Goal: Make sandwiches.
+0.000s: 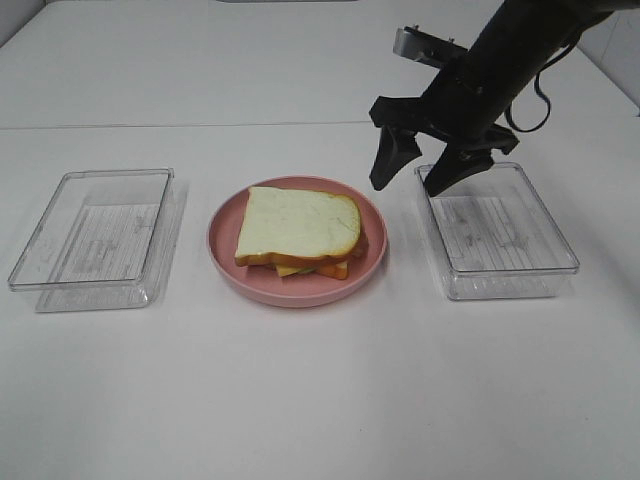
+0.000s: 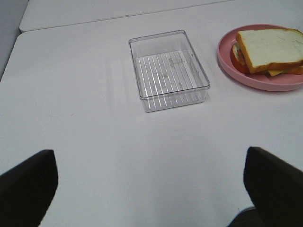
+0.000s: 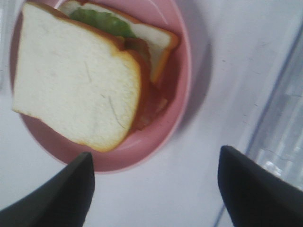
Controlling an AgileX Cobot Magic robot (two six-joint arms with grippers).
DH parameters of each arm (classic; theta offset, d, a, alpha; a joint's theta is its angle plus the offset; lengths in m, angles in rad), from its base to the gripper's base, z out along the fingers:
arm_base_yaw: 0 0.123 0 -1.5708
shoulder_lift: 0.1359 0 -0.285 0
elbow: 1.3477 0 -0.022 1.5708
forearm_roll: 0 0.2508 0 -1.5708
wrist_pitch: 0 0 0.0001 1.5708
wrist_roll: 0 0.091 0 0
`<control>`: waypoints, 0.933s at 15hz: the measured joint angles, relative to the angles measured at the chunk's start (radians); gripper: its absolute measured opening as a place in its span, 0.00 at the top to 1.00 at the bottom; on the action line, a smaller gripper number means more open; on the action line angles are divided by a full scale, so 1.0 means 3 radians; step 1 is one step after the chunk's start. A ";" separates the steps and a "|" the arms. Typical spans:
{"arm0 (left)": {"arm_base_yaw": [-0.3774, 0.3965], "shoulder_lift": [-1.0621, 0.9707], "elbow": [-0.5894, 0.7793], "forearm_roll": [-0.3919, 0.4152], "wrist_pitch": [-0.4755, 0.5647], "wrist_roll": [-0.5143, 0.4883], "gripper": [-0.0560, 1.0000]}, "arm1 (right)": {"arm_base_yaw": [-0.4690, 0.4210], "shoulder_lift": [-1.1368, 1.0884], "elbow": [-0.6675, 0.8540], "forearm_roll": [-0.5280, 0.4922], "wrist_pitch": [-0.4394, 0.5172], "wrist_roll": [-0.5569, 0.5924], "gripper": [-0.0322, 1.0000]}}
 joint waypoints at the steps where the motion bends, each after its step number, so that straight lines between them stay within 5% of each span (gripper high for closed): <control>1: 0.0000 0.0000 0.0000 0.0000 0.0000 0.0000 0.01 | 0.0000 0.0000 -0.0090 -0.0233 0.0167 0.0117 0.28; 5: 0.0000 0.0000 0.0000 0.0000 0.0000 0.0000 0.01 | 0.0000 0.0000 -0.0240 -0.0903 0.0680 0.0390 0.27; 8: 0.0000 0.0000 0.0000 0.0000 0.0000 0.0000 0.01 | 0.0000 -0.0230 -0.0243 -0.1390 0.0750 0.0543 0.20; 14: 0.0000 0.0000 0.0000 0.0000 0.0000 0.0000 0.01 | 0.0000 -0.1623 0.0130 -0.1513 0.0750 0.0650 0.19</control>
